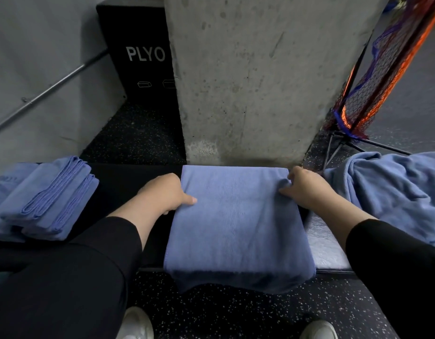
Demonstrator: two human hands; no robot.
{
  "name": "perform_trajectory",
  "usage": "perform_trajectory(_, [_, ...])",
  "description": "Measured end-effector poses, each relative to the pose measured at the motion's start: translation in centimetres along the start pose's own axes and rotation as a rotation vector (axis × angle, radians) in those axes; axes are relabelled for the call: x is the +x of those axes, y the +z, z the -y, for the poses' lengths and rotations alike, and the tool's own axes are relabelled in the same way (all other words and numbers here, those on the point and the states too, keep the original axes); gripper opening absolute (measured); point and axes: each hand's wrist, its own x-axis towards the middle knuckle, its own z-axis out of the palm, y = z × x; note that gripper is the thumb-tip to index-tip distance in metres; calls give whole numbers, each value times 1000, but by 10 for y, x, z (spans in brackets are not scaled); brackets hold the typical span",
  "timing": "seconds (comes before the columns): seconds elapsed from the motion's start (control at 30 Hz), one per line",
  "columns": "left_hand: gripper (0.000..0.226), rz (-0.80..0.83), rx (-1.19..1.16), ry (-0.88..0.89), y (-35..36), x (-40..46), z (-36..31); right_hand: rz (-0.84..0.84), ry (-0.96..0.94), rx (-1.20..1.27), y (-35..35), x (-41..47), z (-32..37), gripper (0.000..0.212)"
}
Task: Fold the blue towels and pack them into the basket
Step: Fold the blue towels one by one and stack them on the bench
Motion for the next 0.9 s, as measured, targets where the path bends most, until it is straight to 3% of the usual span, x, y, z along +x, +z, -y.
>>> perform_trajectory(0.13, [42,115,155,-80,-10,-8,-8,255,164,-6,-17,-6,-3,44])
perform_trajectory(0.3, [29,226,138,-76,-4,-6,-14,386,207,39,-17,-12,0,27])
perform_trajectory(0.37, [23,121,127,-74,0,-2,-13,278,173,49,-11,-12,3,27])
perform_trajectory(0.43, [17,-99,33,-82,1,4,-7,79,104,58,-7,-8,2,28])
perform_trajectory(0.53, [25,-314,-139,-53,-2,10,3,-116,29,98,-5,-3,4,22])
perform_trajectory(0.6, [34,-232,-135,-47,-4,7,8,-90,7,145,-3,-2,5,10])
perform_trajectory(0.7, [37,-35,3,-39,-1,4,12,29,-49,100,1,-6,7,33])
perform_trajectory(0.9, [33,165,69,-94,-12,-3,10,42,-78,3,-8,-9,6,24])
